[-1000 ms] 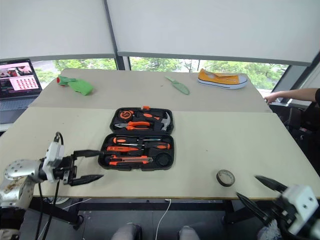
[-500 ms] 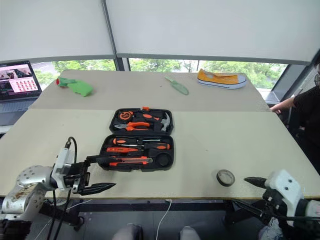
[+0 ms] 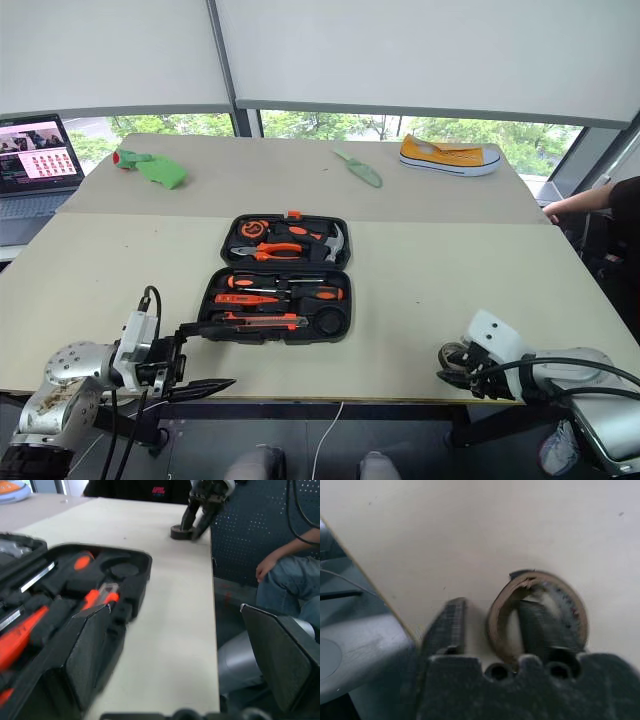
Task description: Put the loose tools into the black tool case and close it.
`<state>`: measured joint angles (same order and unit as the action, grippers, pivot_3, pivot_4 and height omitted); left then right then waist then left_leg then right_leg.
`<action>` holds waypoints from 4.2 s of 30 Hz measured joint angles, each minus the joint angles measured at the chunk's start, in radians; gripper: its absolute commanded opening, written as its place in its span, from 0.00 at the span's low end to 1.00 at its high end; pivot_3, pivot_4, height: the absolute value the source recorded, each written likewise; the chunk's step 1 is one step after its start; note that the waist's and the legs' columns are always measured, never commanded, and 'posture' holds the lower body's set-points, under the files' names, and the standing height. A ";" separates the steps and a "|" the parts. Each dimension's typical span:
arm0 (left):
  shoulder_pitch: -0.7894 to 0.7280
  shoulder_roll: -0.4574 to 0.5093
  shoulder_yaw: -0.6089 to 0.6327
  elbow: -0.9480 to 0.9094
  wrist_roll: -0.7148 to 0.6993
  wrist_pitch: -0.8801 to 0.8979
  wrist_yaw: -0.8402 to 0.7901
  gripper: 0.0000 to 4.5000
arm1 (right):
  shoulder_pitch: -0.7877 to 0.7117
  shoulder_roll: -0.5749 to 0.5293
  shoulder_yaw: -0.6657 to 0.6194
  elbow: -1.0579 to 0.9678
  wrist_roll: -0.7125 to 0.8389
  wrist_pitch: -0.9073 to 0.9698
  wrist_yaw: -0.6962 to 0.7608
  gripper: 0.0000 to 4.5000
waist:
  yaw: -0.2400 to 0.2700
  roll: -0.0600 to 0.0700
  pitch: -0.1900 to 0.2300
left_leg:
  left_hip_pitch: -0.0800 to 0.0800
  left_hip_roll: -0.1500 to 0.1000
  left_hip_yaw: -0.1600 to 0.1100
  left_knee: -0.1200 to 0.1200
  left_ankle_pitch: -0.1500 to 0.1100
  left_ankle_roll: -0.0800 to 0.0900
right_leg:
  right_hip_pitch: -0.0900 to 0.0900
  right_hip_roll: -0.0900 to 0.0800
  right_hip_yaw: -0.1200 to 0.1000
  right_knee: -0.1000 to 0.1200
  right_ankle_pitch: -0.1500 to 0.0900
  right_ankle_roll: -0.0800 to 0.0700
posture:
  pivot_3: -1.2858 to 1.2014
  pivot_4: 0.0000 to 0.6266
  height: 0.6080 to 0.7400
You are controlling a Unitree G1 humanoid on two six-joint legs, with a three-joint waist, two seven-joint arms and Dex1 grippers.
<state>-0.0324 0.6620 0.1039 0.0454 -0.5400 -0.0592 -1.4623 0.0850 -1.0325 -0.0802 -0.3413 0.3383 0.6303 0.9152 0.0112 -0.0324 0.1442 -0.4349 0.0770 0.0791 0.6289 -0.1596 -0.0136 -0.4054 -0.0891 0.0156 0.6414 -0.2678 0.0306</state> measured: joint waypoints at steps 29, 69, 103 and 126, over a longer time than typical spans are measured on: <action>-0.014 -0.079 0.058 -0.106 -0.042 0.055 0.198 1.00 | -0.761 0.405 0.531 0.146 0.023 0.248 0.035 0.02 | -0.009 -0.003 0.002 | -0.012 0.006 0.001 0.004 0.000 0.000 | -0.015 0.007 0.001 0.006 0.007 -0.003 | 0.52 0.24 1.00; -0.506 -0.016 0.063 0.483 0.279 0.286 0.781 0.00 | -0.945 0.610 0.301 0.962 -0.333 -0.541 -0.163 0.00 | -0.019 -0.004 0.003 | -0.012 0.008 0.000 0.003 0.002 -0.002 | -0.017 0.012 0.003 0.007 0.011 -0.004 | 0.52 0.24 1.00; -0.403 -0.145 -0.069 0.250 0.277 0.400 0.396 0.00 | -0.538 0.442 0.209 0.508 -0.284 -0.326 0.103 0.00 | 0.001 -0.004 0.003 | -0.012 0.007 -0.001 0.006 0.002 -0.003 | -0.014 0.012 0.003 0.007 0.011 -0.003 | 0.52 0.24 1.00; -0.720 -0.025 -0.050 0.304 0.155 1.066 0.552 1.00 | -0.917 0.390 0.189 0.457 -0.093 0.628 -0.050 0.94 | -0.008 -0.006 0.004 | -0.016 0.007 -0.003 0.008 0.004 -0.002 | -0.018 0.013 0.003 0.009 0.012 -0.003 | 0.52 0.24 1.00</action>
<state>-0.7522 0.6366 0.0543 0.3499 -0.3854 1.0069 -0.9106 -0.8320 -0.6425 0.1084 0.1159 0.2455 1.2580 0.8657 0.0031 -0.0380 0.1486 -0.4513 0.0836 0.0760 0.6366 -0.1560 -0.0154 -0.4231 -0.0765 0.0190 0.6502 -0.2561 0.0276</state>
